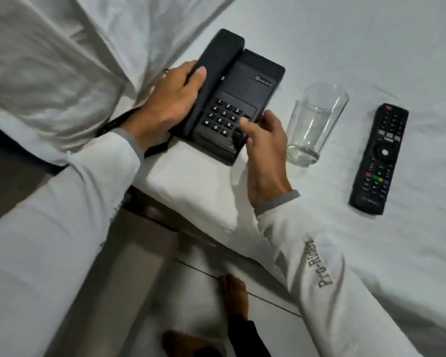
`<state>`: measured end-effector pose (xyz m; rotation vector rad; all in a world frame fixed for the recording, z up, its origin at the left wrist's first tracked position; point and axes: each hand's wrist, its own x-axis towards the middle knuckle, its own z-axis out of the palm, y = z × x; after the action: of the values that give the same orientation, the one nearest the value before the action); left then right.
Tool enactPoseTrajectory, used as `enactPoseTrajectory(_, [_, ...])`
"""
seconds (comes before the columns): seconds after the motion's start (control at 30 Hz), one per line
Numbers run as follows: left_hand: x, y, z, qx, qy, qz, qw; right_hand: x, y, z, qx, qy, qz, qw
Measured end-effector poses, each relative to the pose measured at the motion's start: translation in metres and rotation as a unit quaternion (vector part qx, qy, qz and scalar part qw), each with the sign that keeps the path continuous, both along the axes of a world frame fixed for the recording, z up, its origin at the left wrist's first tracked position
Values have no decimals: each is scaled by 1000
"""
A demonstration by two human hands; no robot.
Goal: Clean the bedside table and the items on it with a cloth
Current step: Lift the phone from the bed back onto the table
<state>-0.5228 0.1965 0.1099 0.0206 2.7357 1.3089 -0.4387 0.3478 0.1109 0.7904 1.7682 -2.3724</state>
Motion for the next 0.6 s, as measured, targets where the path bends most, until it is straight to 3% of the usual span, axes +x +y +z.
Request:
enactPoseTrajectory(0.13, [17,-5,-6,97,-12,34,995,14,-6,0,15,29,-8,999])
enactPoseTrajectory(0.3, [93,-35,5,203,-43,95,974,59,-16,10,34,39,32,998])
enactPoseTrajectory(0.47, [218,-84,-1,292,-64,232,926,122,-52,13,102,60,159,980])
enactPoseTrajectory(0.6, [317,-116,-11,317,-101,373,866,162,-92,-1,118,64,286,949])
